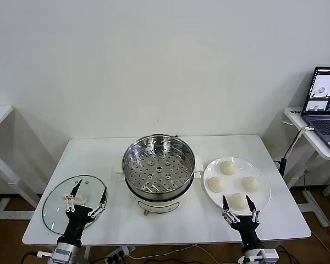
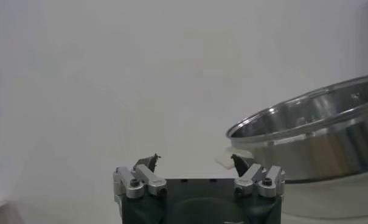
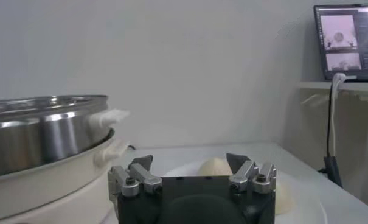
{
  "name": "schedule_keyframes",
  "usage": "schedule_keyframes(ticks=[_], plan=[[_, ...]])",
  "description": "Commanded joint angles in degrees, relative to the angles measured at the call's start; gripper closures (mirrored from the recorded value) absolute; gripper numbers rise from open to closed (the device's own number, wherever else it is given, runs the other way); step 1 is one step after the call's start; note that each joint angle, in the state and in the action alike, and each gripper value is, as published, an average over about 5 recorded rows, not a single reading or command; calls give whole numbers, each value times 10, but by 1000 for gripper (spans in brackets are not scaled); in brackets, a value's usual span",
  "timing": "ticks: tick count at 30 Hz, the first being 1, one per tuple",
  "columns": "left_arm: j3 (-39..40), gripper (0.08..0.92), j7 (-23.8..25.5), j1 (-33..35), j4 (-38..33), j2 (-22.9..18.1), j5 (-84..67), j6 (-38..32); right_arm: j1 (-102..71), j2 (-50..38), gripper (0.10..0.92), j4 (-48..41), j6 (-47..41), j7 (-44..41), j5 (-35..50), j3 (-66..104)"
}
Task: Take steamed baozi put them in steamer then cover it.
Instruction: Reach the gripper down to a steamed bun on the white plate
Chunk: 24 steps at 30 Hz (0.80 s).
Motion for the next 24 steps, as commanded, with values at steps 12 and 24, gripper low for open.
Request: schedule_keyframes(ticks=[12,24], plan=[[1,177,4,12,-32,6,-49,52,357,-139,203,-211,-113,-16,173,-63],[5,177,12,13,-57,1,-82,74,632,-211,203,-462,-123,-278,189,-300]])
